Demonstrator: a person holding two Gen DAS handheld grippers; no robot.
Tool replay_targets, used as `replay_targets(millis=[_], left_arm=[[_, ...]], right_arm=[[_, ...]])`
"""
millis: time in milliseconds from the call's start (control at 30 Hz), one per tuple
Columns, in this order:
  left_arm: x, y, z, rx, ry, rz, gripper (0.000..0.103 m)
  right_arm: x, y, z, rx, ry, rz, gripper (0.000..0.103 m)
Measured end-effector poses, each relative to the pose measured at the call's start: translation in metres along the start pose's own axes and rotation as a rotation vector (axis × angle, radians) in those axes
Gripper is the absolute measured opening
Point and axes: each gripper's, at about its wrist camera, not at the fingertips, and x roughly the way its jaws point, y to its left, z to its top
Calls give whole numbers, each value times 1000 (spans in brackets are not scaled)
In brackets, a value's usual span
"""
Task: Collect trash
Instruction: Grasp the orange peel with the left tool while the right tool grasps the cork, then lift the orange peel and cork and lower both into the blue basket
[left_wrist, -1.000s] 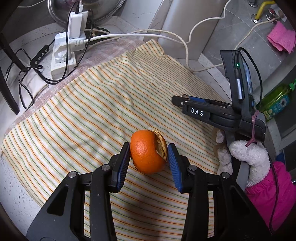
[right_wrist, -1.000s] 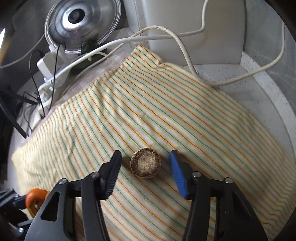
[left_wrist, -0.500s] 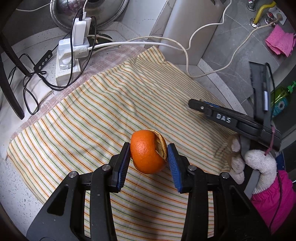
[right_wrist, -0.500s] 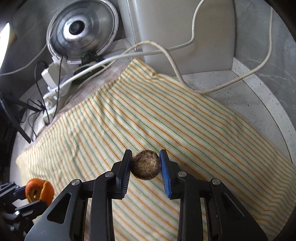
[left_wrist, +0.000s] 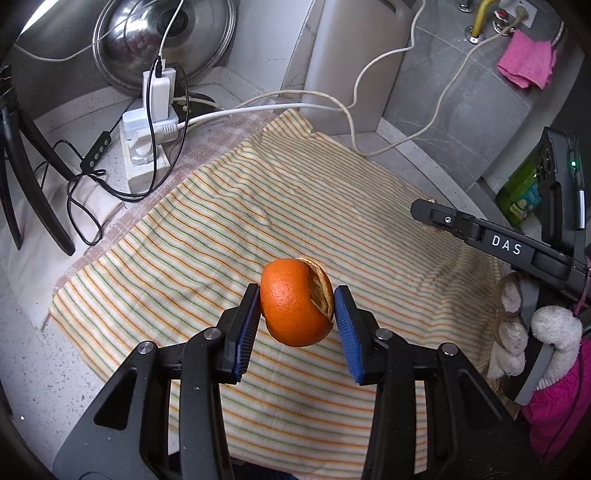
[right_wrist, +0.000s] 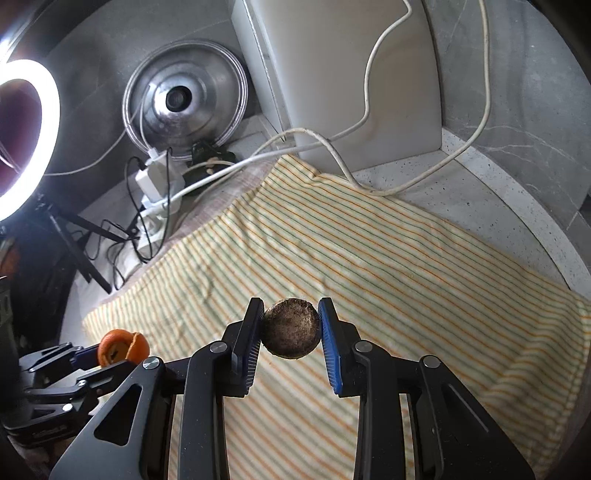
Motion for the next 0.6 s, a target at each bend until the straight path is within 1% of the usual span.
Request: replay_targets(millis=[267,467,600], left_arm=[[-26,3,-20,69,-6,-14,41],[-45,13,-43,108,2,-34,41],[-59,19,-60,130,9,-47,41]], right_arm=[[-35,20,-25,19,-29,-2,28],[-60,39,-53,66,-38,4,28],[-76,56,-75,86,-44,-7,28]])
